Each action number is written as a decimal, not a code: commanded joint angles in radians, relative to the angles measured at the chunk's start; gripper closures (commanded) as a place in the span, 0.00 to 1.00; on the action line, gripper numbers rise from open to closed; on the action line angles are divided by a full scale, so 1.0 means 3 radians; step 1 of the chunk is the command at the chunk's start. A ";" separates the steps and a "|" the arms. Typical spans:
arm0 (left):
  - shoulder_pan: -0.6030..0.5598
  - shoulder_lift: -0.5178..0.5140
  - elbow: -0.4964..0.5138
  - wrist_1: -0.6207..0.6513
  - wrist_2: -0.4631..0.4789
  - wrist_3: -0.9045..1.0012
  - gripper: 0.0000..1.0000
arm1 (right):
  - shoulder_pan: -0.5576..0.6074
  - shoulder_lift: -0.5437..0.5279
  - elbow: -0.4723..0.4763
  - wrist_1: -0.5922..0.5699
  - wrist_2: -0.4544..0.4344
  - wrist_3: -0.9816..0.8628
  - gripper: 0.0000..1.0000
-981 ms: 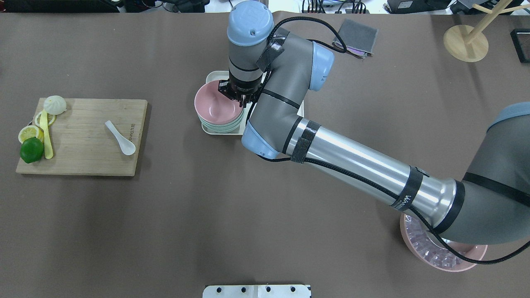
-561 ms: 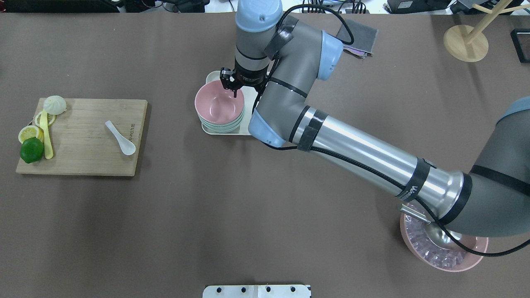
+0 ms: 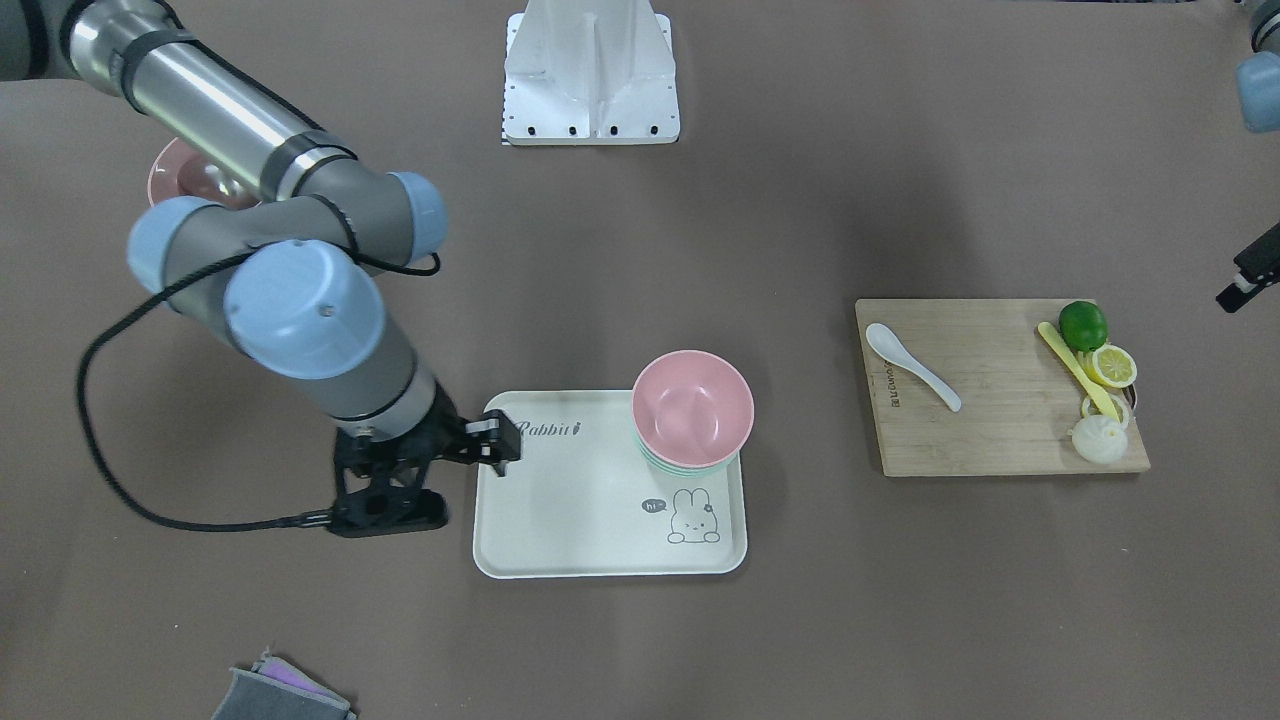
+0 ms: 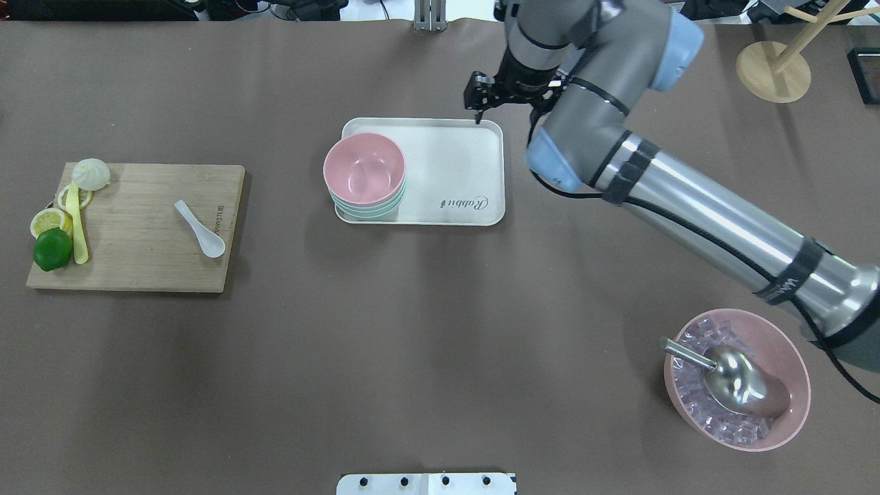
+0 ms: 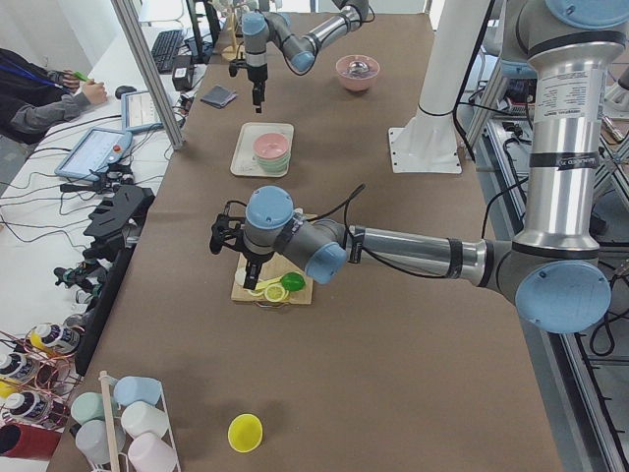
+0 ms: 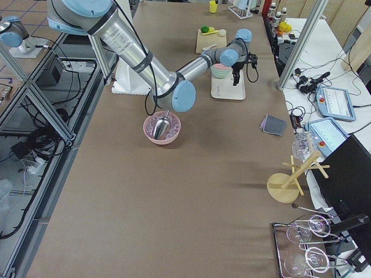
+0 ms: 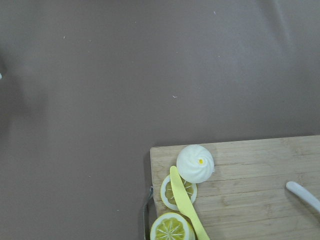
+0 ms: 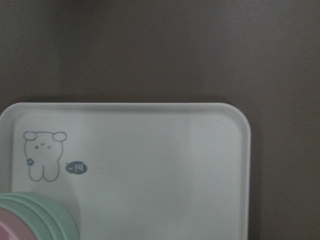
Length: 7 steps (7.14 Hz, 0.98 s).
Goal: Stack pink bowl on green and place spoon
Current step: 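Withdraw the right arm away while the left arm reaches toward the cutting board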
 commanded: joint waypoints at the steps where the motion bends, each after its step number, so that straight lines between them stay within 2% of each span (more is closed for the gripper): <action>1: 0.0655 -0.0054 -0.0194 0.0000 0.0641 -0.1074 0.02 | 0.0445 -0.0540 0.0396 -0.0039 0.0018 -0.0534 0.00; 3: 0.1131 -0.0284 -0.0098 0.0025 0.1041 -0.1530 0.02 | 0.0793 -0.0704 0.0427 -0.0182 0.0140 -0.0834 0.00; 5: 0.1535 -0.0626 0.0188 0.0025 0.1425 -0.1924 0.02 | 0.1232 -0.0944 0.0641 -0.0778 0.0304 -0.1681 0.00; 6: 0.1704 -0.0678 0.0199 0.0076 0.1558 -0.2078 0.02 | 0.1361 -0.1153 0.0885 -0.1206 0.0294 -0.2120 0.00; 7: 0.1802 -0.0714 0.0184 0.0127 0.1651 -0.2287 0.04 | 0.1433 -0.1337 0.1035 -0.1428 0.0244 -0.2383 0.00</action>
